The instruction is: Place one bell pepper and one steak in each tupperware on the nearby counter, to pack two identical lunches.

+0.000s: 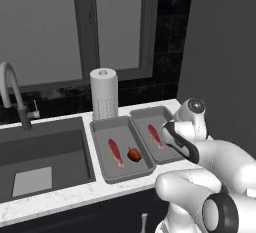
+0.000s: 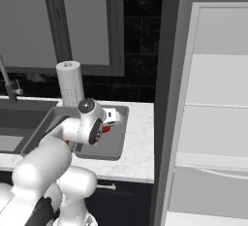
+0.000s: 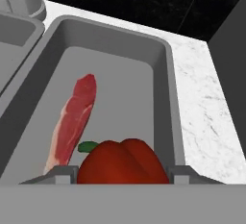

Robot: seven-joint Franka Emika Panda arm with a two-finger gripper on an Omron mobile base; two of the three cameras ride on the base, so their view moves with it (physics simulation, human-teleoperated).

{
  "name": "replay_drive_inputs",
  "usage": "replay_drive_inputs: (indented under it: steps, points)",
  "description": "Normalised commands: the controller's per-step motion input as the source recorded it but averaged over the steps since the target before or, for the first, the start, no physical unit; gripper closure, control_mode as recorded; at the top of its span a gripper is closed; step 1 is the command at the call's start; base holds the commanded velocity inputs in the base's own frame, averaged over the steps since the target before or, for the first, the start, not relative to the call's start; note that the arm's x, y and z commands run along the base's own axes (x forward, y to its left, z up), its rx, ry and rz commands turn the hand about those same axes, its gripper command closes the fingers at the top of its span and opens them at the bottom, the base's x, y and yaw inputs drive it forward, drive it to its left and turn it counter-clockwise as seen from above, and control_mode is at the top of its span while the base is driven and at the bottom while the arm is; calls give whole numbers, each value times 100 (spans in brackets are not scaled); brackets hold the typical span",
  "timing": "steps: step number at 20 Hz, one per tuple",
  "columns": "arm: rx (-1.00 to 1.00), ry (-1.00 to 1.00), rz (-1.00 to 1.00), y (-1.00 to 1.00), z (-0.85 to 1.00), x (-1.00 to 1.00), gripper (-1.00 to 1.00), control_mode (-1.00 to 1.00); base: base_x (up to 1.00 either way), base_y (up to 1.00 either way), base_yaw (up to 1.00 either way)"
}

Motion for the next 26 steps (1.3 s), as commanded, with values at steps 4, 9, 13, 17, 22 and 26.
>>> replay_drive_inputs:
  steps: [4,9,13,17,22,26]
  points:
    - [0,0,0,0,-54,36,100,-100,0,0,0]
    - [0,-1,0,0,-24,11,-100,-100,0,0,0]
    - [0,-13,0,3,22,0,-100,-100,0,0,0]
    - [0,-14,0,5,30,0,-100,-100,0,0,0]
    - [0,-4,0,4,13,-10,-100,-100,0,0,0]
    - [-11,-25,10,42,53,-88,-100,-100,0,0,0]
